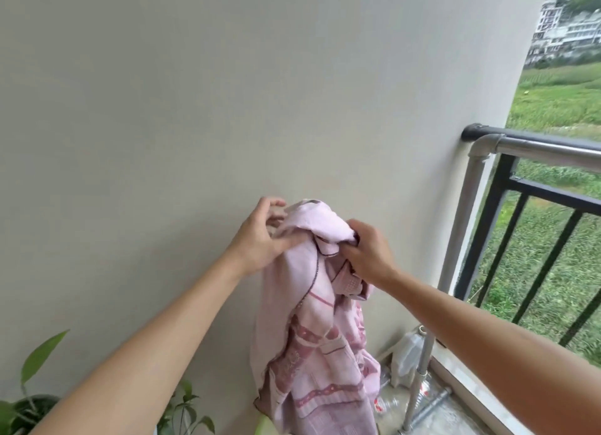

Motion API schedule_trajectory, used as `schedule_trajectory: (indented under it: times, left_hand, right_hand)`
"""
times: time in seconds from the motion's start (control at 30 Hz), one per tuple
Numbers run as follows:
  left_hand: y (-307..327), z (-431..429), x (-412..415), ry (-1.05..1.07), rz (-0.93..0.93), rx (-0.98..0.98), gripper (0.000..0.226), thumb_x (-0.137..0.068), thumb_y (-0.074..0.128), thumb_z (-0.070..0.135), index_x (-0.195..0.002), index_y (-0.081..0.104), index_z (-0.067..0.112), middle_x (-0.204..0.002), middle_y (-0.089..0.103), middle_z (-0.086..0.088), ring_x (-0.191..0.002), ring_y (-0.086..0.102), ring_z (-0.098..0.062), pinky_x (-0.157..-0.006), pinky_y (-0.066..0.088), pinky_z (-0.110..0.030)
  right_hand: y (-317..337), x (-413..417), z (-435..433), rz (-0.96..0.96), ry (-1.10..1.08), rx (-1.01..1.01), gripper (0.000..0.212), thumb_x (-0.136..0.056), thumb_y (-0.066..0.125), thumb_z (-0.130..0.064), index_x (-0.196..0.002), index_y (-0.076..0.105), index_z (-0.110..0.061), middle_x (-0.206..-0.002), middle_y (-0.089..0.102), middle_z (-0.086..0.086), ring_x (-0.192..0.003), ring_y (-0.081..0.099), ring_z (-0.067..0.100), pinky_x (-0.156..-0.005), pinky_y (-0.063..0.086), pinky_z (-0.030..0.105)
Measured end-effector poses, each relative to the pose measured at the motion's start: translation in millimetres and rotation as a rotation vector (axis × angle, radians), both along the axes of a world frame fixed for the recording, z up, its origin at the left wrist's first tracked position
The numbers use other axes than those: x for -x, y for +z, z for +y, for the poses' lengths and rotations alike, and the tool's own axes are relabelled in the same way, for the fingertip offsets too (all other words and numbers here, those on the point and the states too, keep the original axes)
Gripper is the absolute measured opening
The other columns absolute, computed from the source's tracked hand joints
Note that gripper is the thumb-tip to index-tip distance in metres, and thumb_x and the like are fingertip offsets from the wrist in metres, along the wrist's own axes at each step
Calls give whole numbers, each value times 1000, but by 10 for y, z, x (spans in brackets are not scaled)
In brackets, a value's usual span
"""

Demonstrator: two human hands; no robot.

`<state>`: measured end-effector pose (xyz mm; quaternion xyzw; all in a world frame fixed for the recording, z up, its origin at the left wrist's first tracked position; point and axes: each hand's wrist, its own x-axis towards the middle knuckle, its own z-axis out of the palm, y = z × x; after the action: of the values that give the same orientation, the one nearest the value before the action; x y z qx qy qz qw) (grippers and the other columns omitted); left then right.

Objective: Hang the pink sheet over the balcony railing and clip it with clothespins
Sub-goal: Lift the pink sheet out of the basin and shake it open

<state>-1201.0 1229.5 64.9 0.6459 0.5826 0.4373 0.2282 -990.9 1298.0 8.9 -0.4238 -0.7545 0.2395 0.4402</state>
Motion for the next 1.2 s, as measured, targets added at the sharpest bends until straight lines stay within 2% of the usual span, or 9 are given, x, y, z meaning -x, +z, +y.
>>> schedule_trajectory:
  times: [0.1, 0.13, 0.23, 0.3, 0.5, 0.63, 0.83, 1.07, 1.2]
  left_hand:
    - [-572, -274, 188, -41, -101, 266, 114, -37, 92, 56, -136, 41, 29, -123, 59, 16, -111, 57, -2, -93, 50, -25]
    - [-770, -354, 158, -70, -121, 354, 103, -40, 94, 50, -130, 50, 26, -115, 65, 16, -107, 61, -3, -88, 52, -24]
    - [-1096, -453, -38, -10, -180, 445, 20, -71, 83, 26, -85, 71, 18, -72, 70, 14, -78, 65, -10, -60, 50, -21]
    - [-998, -333, -49, 92, -157, 310, 15, -85, 68, 20, -74, 72, 11, -67, 69, 3, -69, 62, -13, -58, 50, -31]
    - [539, 94, 130, 222, -116, -273, 29, -80, 49, 26, -76, 62, 1, -70, 64, -13, -71, 52, -11, -58, 45, -38]
    - [1632, 260, -336, 144, -127, -455, 18, -81, 46, 12, -77, 60, 2, -72, 54, -2, -69, 47, -12, -54, 41, -30]
    - [2458, 436, -1363, -180, -424, -443, 6, -87, 51, 14, -92, 55, 13, -82, 59, -2, -70, 60, -13, -52, 48, -22]
    - [3015, 704, -2687, -386, -369, -411, 34, -85, 48, 11, -119, 46, 10, -107, 59, -4, -100, 63, -21, -73, 52, -27]
    - [3246, 869, -3485, -399, -330, -504, 34, -92, 36, 4, -124, 42, 12, -107, 53, 5, -98, 56, -6, -70, 47, -10]
  right_hand:
    - [249, -20, -106, 110, -76, 13, 18, -73, 59, -5, -63, 48, -16, -55, 48, -8, -54, 43, 9, -51, 35, 31]
    - [366, -41, -129, 148, -99, 6, 22, -74, 59, -3, -61, 47, -16, -53, 46, -9, -53, 40, 5, -50, 34, 30]
    - [710, -184, -210, 219, -147, -22, 9, -77, 59, -7, -69, 56, -12, -62, 57, 1, -59, 51, 11, -53, 46, 42]
    - [883, -403, -253, 189, -232, -35, 2, -78, 58, -10, -78, 59, -11, -71, 63, 10, -66, 58, 22, -60, 51, 49]
    - [902, -1351, -577, -141, -556, -30, 46, -80, 64, -14, -122, 57, -31, -101, 69, 4, -86, 63, 27, -74, 54, 36]
    - [718, -1590, -893, -316, -579, -75, 43, -82, 66, -17, -121, 59, -30, -98, 72, 7, -77, 61, 24, -62, 45, 28]
    - [1221, -1929, -1170, -64, -665, -192, 17, -71, 58, -31, -88, 59, -33, -77, 68, -1, -72, 61, 27, -62, 51, 41]
    - [2346, -2852, -1122, 225, -750, -286, 13, -72, 67, -23, -83, 65, -18, -78, 68, 5, -77, 65, 30, -70, 56, 50]
    - [2895, -3614, -962, 330, -804, -285, 13, -74, 74, -29, -80, 67, -20, -79, 70, 1, -83, 69, 28, -74, 59, 45]
